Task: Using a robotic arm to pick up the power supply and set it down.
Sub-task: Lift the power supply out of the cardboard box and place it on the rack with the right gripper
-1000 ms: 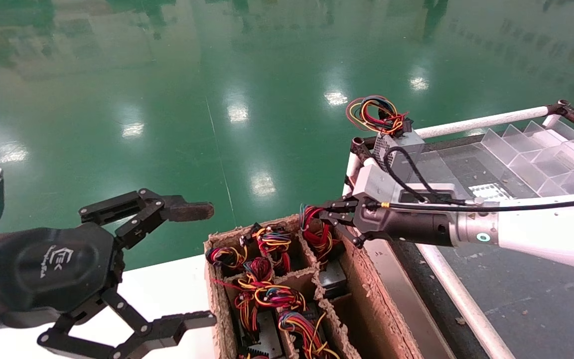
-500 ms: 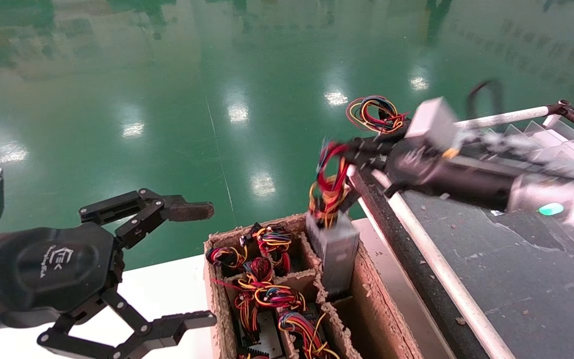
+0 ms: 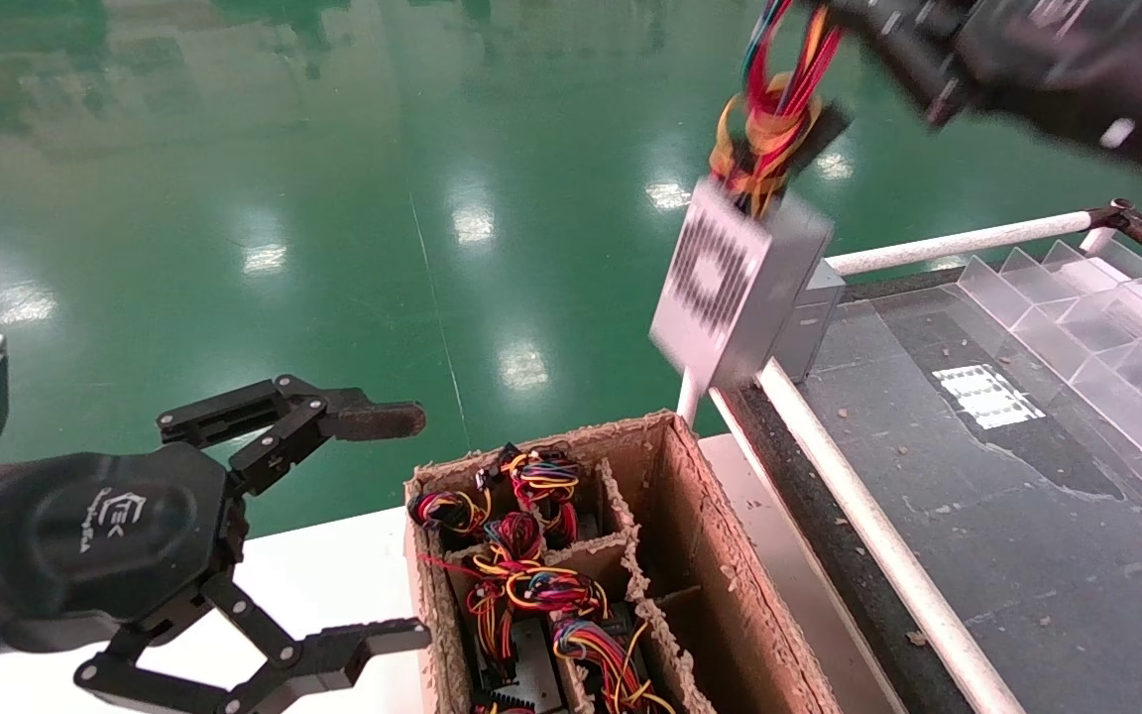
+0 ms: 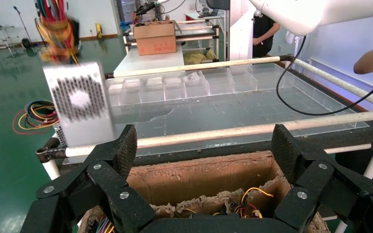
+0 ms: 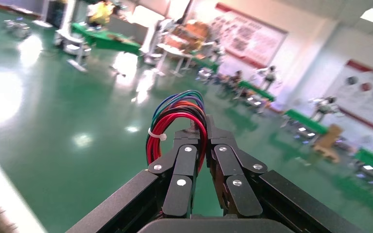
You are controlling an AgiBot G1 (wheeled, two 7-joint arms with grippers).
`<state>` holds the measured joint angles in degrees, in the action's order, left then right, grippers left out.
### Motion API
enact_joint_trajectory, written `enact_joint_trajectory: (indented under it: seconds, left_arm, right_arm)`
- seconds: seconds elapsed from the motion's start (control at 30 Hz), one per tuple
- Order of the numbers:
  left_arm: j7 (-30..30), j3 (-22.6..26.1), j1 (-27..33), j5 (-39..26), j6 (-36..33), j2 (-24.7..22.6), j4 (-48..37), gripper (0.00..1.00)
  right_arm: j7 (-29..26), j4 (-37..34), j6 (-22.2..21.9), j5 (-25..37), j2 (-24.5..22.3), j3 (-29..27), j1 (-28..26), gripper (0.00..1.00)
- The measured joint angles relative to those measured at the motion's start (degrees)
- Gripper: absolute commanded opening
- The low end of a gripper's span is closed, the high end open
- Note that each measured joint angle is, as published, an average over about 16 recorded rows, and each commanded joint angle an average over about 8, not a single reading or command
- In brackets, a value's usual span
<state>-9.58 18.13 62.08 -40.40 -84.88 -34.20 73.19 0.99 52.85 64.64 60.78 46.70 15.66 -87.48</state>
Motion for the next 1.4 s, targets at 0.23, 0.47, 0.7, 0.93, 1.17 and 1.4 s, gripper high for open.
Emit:
enact_joint_trajectory:
  seconds: [0.23, 0.47, 0.7, 0.93, 1.17, 1.4]
  left_arm:
    - [0.01, 0.01, 0.00, 0.01, 0.01, 0.01, 0.00, 1.00]
    - [0.01, 0.03, 0.01, 0.02, 0.01, 0.01, 0.00, 1.00]
    - [0.02, 0.04, 0.01, 0.03, 0.02, 0.02, 0.00, 1.00]
    - [0.03, 0.05, 0.01, 0.04, 0.02, 0.02, 0.00, 1.00]
    - [0.03, 0.07, 0.02, 0.05, 0.03, 0.03, 0.00, 1.00]
    - [0.04, 0.08, 0.02, 0.05, 0.03, 0.03, 0.00, 1.00]
  right_arm:
    - [3.75, -5.31, -4.69, 2.01, -0.03, -1.34, -5.29, 0.00]
    - [10.86, -14.18, -9.79, 5.49, 0.97, -1.61, -9.43, 0.00]
    - [17.89, -25.35, -13.40, 8.78, 3.03, -0.81, -12.43, 0.00]
    - [24.29, -35.75, -15.69, 10.98, 5.94, 0.20, -14.53, 0.00]
    - [30.20, -42.51, -16.25, 11.61, 8.82, 0.52, -15.39, 0.00]
    - [34.57, -46.07, -15.24, 11.24, 11.13, 0.31, -15.47, 0.00]
